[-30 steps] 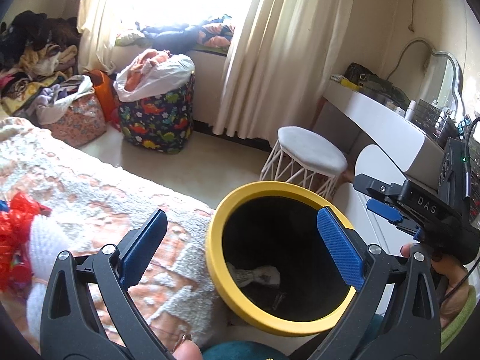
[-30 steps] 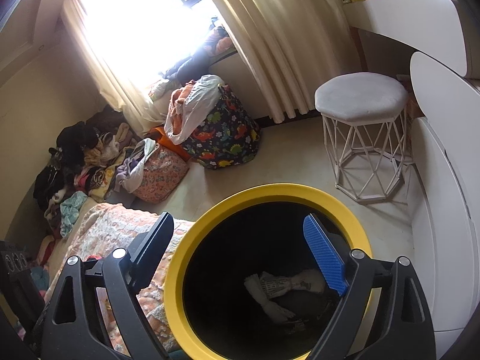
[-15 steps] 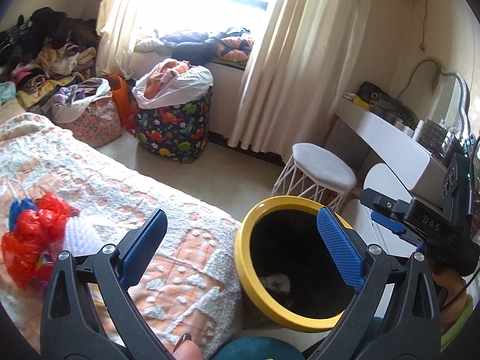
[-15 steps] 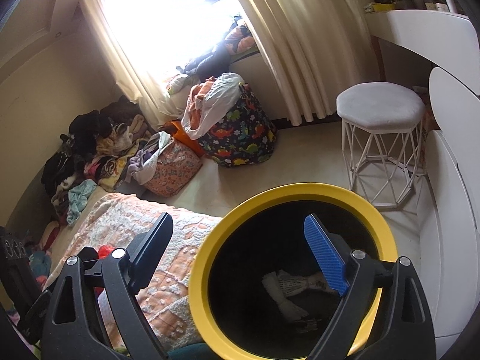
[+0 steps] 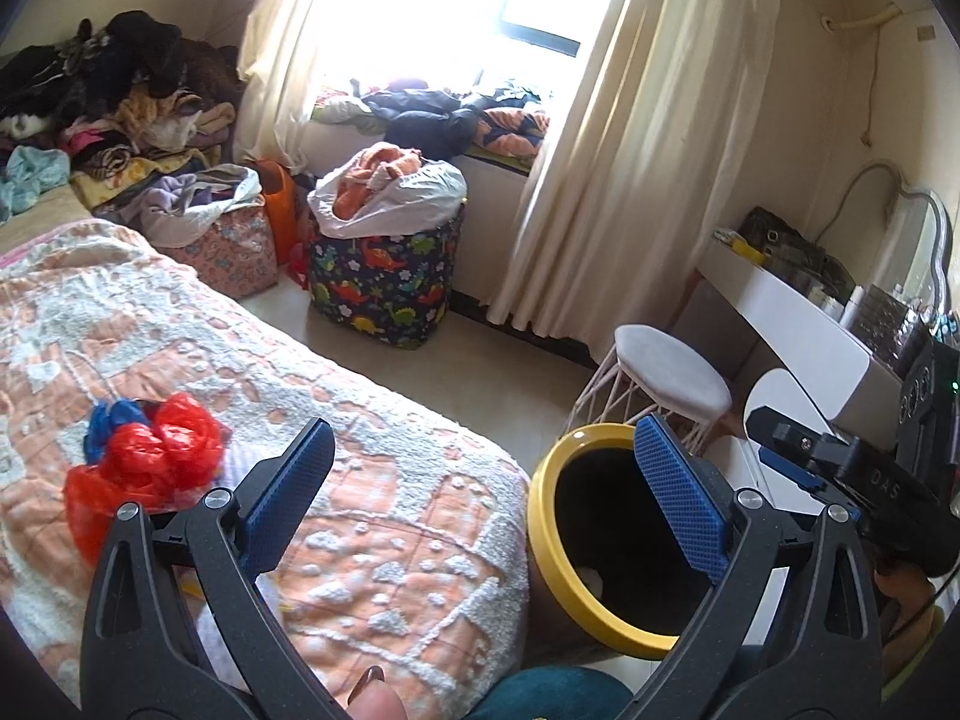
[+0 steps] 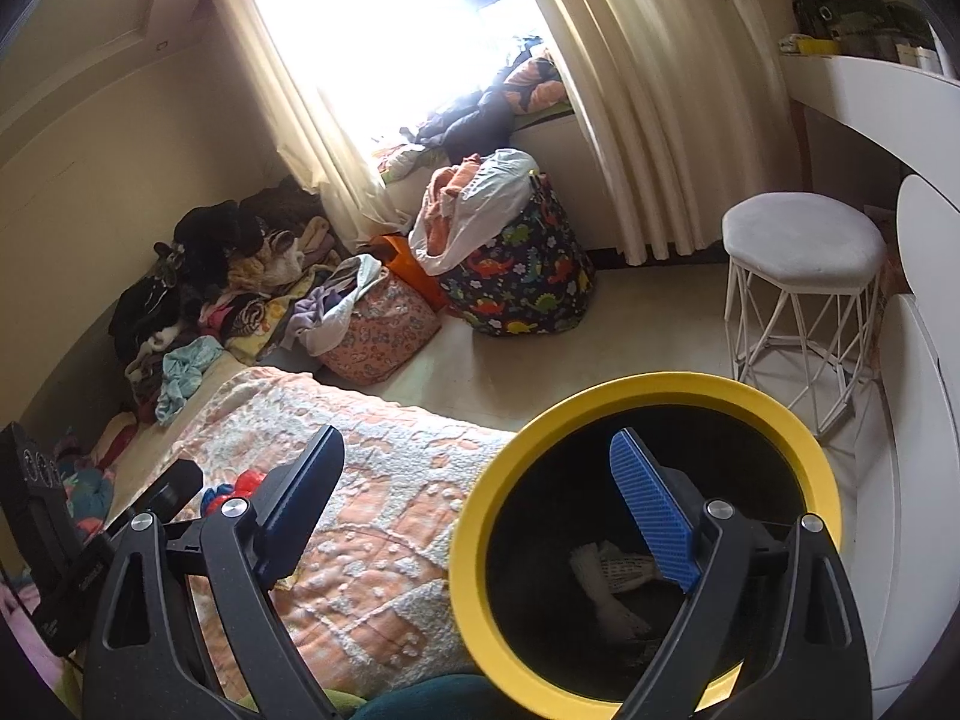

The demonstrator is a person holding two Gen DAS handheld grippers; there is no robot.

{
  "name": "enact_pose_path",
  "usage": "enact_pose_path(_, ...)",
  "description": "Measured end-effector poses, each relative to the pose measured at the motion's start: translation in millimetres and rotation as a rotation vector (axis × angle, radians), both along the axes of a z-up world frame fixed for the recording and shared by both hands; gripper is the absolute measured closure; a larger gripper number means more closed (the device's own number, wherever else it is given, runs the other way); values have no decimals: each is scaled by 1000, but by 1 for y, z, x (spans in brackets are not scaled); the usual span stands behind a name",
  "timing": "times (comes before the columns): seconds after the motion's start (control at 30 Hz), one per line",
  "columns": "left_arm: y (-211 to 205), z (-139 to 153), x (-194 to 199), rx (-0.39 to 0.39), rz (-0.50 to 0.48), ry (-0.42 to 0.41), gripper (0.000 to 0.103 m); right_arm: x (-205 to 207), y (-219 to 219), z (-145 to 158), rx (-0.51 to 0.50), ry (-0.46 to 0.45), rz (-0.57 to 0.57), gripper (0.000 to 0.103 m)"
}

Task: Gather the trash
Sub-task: 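Withdraw both open tools from the bin toward the bed, then move both tools toward the red bag and foam net on the bed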

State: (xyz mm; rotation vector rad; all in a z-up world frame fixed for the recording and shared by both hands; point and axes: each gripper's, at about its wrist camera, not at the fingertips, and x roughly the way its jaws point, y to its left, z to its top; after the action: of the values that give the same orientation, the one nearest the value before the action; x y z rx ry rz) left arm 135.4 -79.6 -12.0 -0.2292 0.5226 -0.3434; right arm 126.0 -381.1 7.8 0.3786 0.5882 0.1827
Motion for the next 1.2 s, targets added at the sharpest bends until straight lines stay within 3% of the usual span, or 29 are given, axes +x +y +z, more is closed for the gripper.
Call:
enact_pose_path(0.3,26,0,-3,0,35,-11,11,-6,20,3,31,-52,45,14)
enact_pose_path(0.87,82,0,0,-8,151,-19,11,-10,79,3,-30,-33,158,13)
enact_pose_path(1.2,134,-2,0,-20,276,-14,11,-7,114,-3,-46,4,248,13)
